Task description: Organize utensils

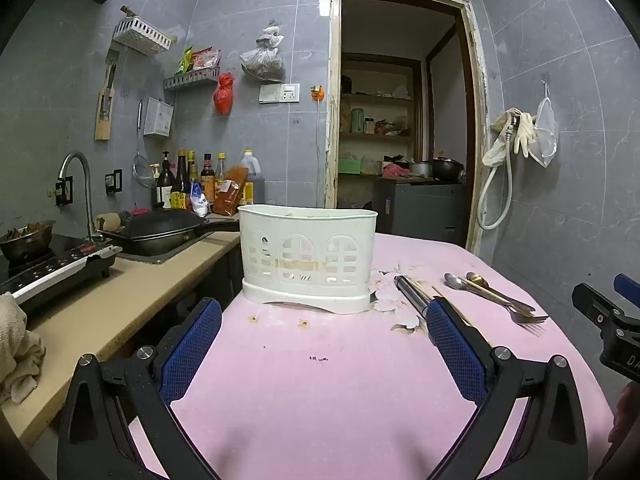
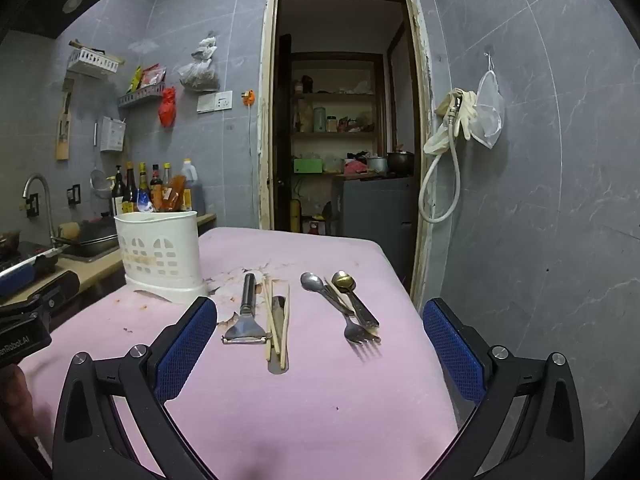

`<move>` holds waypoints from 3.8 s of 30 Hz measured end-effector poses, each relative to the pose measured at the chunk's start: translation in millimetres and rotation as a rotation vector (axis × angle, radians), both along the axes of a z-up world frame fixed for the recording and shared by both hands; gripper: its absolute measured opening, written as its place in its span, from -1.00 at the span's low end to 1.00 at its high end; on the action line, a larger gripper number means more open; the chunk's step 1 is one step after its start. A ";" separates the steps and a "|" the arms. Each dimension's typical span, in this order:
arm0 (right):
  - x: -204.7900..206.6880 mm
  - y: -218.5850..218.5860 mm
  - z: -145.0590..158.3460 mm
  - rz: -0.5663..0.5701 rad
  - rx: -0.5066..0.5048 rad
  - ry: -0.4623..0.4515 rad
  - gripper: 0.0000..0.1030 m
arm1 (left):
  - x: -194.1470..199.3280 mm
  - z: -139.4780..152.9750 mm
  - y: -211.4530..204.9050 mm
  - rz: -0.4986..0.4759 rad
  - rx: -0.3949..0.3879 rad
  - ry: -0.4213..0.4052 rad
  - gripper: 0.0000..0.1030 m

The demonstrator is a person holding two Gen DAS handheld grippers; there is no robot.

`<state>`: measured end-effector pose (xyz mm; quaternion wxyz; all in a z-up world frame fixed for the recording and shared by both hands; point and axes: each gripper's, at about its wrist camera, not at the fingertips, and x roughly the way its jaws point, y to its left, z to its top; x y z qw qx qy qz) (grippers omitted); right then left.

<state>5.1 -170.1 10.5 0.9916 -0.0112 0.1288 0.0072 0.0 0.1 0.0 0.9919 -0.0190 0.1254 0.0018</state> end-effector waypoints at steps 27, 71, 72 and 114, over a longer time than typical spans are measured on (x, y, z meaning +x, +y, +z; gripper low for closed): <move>0.0 0.7 -1.8 0.000 0.006 0.004 1.00 | 1.6 -4.8 -2.2 -0.010 -0.006 0.009 0.95; 1.5 7.2 -9.4 0.004 0.010 0.024 1.00 | 4.0 -10.0 -1.3 -0.017 -0.011 0.022 0.95; 1.5 7.4 -9.5 0.003 0.011 0.025 1.00 | 4.0 -9.9 -1.3 -0.016 -0.011 0.022 0.95; 72.9 -33.1 18.3 0.072 -0.105 0.085 1.00 | 87.3 17.3 -38.1 -0.169 0.065 0.117 0.95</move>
